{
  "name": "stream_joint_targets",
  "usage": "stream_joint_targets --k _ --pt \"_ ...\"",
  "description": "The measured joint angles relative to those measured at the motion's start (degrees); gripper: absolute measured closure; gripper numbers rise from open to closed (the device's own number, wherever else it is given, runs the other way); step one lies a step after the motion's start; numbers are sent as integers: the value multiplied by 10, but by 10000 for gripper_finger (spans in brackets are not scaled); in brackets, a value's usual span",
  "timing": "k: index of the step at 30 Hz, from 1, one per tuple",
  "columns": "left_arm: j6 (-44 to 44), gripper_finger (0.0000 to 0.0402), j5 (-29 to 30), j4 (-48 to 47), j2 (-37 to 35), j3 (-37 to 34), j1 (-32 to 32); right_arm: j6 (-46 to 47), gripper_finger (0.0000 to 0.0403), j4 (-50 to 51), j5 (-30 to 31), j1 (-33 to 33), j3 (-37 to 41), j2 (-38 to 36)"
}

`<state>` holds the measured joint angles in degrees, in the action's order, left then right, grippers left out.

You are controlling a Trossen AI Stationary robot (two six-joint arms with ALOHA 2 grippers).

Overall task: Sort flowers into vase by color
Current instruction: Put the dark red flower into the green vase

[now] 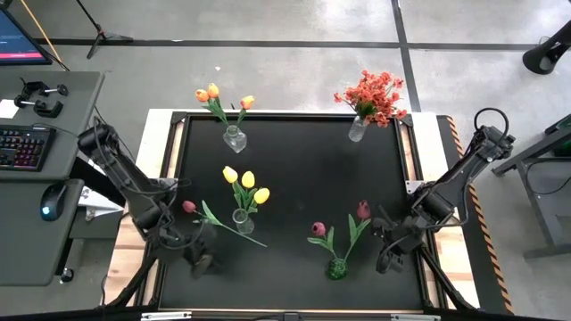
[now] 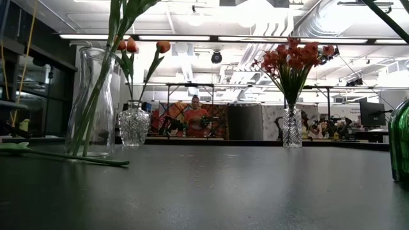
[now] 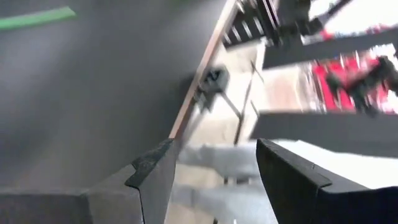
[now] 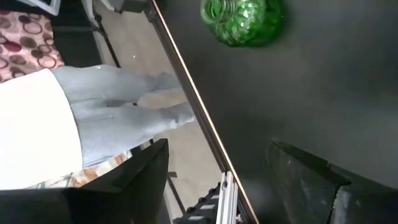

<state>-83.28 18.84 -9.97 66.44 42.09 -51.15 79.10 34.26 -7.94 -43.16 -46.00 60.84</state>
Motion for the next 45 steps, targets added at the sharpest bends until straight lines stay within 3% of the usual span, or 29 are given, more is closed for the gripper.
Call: stream_joint_targets --k 4,11,16,20,24,26,32,35,40,45 --pt "10 193 37 4 -17 0 -56 25 144 -16 4 6 0 -16" --pt "21 193 207 4 -60 0 -158 123 144 -28 51 8 -64 -87" --pt "69 193 311 4 -80 0 -195 78 144 83 211 36 -185 -109" --pt "99 193 370 9 -99 0 -197 -29 144 144 357 87 -293 -109" --pt "181 193 406 68 -122 0 -175 -126 144 176 408 170 -364 -91" --pt "257 193 394 128 -132 0 -150 -165 144 177 379 220 -376 -74" --pt "543 193 258 398 -147 0 -50 -267 144 200 180 381 -376 35" --pt "648 193 230 492 -151 0 -6 -335 144 170 82 443 -375 113" --pt "696 193 238 502 -167 4 41 -447 144 108 -75 498 -375 237" --pt "705 193 243 501 -170 6 57 -548 144 101 -199 503 -375 338"
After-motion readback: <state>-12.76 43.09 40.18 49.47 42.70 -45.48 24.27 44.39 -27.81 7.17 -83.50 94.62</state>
